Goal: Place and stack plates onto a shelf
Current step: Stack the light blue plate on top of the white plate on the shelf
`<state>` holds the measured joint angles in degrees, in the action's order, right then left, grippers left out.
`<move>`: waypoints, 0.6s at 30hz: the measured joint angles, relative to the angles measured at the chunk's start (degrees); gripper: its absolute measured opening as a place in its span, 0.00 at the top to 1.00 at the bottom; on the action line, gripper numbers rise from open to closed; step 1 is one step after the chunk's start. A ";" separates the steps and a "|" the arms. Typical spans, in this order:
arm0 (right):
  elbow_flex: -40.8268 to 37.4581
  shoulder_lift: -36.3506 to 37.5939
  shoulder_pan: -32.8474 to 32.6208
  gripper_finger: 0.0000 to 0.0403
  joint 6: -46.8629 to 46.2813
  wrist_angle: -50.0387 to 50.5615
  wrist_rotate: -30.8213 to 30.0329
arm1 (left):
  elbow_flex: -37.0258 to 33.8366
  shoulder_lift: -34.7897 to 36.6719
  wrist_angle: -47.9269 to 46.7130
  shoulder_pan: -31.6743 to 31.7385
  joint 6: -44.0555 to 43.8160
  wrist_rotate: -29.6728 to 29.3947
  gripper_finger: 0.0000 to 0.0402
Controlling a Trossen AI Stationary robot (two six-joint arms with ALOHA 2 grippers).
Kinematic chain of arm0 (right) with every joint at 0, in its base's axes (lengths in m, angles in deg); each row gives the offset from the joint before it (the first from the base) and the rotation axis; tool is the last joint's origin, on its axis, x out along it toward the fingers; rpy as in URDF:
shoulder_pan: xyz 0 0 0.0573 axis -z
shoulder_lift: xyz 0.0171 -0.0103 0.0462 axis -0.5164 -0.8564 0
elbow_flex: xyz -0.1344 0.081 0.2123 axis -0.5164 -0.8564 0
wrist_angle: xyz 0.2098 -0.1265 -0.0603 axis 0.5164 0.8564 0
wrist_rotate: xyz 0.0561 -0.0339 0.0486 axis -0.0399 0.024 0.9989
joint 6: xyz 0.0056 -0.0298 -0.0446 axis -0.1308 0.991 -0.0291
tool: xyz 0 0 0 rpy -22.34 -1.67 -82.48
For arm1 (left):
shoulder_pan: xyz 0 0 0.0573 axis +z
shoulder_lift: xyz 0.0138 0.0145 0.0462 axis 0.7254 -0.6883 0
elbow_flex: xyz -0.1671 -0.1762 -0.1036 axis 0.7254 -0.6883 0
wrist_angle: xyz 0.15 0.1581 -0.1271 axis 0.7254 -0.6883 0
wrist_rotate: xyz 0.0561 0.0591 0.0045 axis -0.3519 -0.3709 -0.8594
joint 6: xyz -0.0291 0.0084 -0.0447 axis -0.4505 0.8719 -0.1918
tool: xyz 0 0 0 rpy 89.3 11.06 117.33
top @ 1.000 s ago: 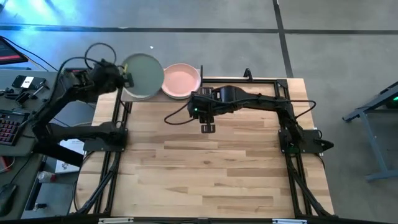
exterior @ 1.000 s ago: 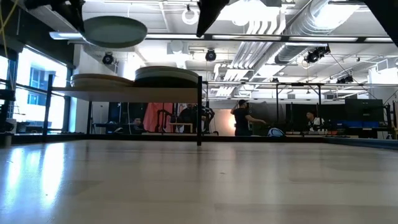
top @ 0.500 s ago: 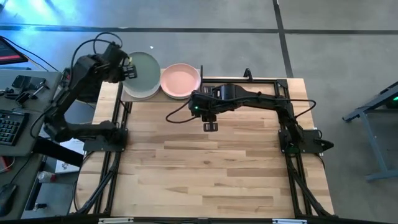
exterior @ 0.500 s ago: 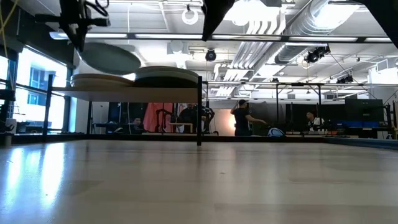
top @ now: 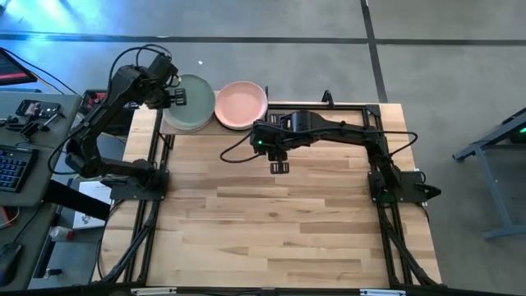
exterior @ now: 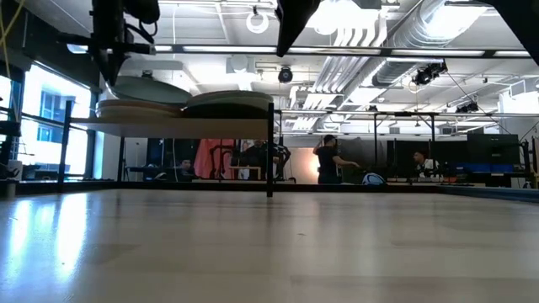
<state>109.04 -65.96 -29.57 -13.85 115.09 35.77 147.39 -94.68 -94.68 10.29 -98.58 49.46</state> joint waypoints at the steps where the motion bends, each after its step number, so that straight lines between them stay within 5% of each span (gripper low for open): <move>1: 0.00 0.00 0.00 0.61 0.00 0.01 -0.01 | 0.00 -0.09 -0.43 0.06 0.36 -0.02 0.99; 18: 0.00 0.00 0.00 0.61 0.00 0.00 -0.18 | 0.00 -0.29 -1.99 3.35 2.41 5.25 0.98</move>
<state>109.04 -65.96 -29.57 -13.85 115.10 35.59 147.39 -94.97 -96.67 13.64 -96.17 54.71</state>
